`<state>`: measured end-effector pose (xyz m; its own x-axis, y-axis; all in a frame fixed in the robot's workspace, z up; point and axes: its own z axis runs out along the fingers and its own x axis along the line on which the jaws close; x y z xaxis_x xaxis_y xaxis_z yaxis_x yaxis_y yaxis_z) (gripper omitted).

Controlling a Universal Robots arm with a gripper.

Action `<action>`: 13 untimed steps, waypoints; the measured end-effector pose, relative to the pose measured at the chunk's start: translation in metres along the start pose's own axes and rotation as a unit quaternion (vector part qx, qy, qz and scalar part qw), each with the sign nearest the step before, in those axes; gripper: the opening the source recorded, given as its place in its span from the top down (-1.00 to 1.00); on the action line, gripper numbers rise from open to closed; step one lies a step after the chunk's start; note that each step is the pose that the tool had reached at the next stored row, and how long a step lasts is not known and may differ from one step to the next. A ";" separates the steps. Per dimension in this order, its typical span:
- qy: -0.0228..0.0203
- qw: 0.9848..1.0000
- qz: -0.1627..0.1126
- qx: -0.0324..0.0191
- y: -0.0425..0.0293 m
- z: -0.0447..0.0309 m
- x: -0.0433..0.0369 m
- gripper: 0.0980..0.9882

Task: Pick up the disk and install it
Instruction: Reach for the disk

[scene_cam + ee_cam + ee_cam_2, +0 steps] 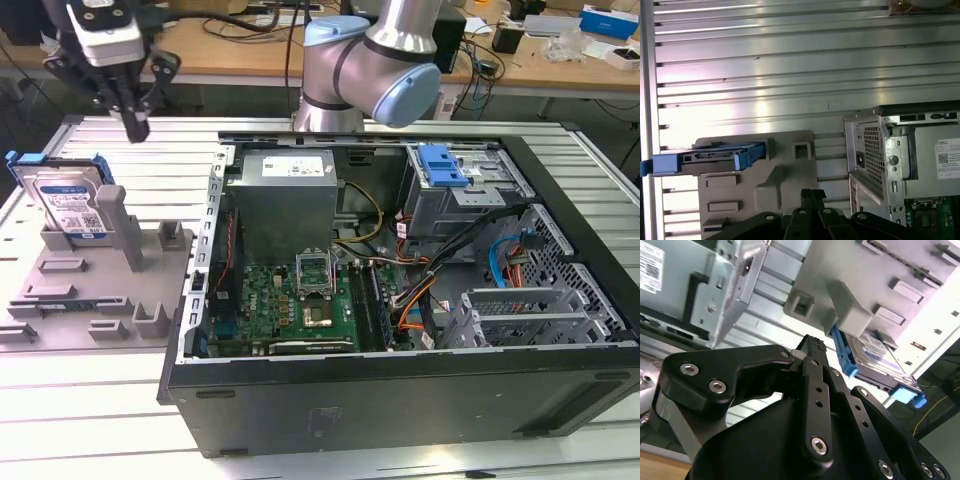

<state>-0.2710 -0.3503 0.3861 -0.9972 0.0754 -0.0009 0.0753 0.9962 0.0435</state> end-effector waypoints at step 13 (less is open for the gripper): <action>0.013 1.000 0.000 0.001 0.0171 0.0044 0.0759 0.98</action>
<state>-0.3454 -0.3274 0.3823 -0.9968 0.0752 0.0252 0.0762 0.9962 0.0414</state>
